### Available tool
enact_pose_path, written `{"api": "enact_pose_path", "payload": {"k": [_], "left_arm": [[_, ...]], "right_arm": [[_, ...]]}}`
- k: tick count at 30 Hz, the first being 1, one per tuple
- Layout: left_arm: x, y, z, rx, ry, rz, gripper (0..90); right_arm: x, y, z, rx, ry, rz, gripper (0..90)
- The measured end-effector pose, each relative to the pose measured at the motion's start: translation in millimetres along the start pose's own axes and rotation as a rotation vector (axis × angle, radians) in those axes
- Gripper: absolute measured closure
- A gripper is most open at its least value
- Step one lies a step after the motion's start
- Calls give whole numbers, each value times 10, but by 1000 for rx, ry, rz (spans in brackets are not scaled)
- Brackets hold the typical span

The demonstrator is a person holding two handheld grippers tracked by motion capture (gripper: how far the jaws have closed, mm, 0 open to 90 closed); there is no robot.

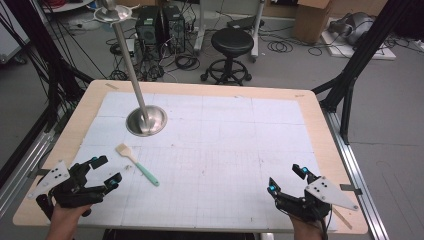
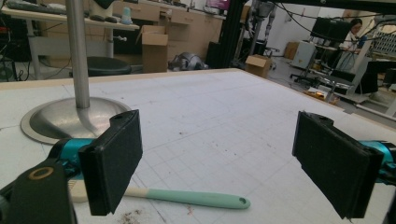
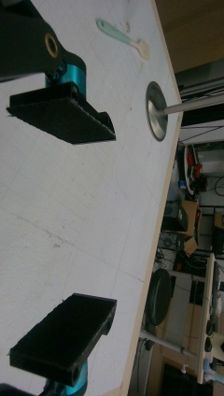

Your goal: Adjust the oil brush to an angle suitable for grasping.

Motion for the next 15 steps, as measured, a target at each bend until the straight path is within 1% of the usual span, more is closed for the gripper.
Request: {"api": "enact_pose_path", "payload": {"k": [2,5,6,7,9,10,11,12,13,14,15], "left_arm": [[-4,0,-2,1,-2,-1,168],[-18,-17,-12,2,-9,11,166],[-27,-22,-16,9,-15,17,166],[-40,-27,-21,18,-26,20,166],[-72,-29,-42,22,-60,13,182],[-85,-28,-55,21,-81,-8,222],[-99,-21,-67,16,-105,-32,297],[-113,-11,-78,8,-140,-54,427],[-132,4,-93,-7,-174,-55,549],[-151,20,-110,-25,-207,-52,642],[-172,35,-130,-40,-237,-40,713]], "right_arm": [[-1,3,-3,2,-2,1,154],[-6,2,-11,-3,-6,-1,154],[-6,2,-13,-5,-7,-2,154],[-3,3,-14,-8,-11,-2,154],[-3,12,-18,-8,-9,-1,154],[-1,14,-20,-7,-11,-4,154],[3,11,-22,-11,-12,-3,157],[5,13,-23,-6,-12,1,165],[11,1,-24,-13,-15,0,166],[14,1,-23,-6,-16,0,166],[13,-1,-23,-4,-13,1,166]]}}
Point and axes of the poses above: each handheld gripper's, and its own axes: x roughly backward along the jaws, z roughly out of its top, y roughly to its right, the point moved 1 cm from there along -x, roughly forward along the jaws, and after that the axes turned 1 degree about y, right-handed, at the moved point
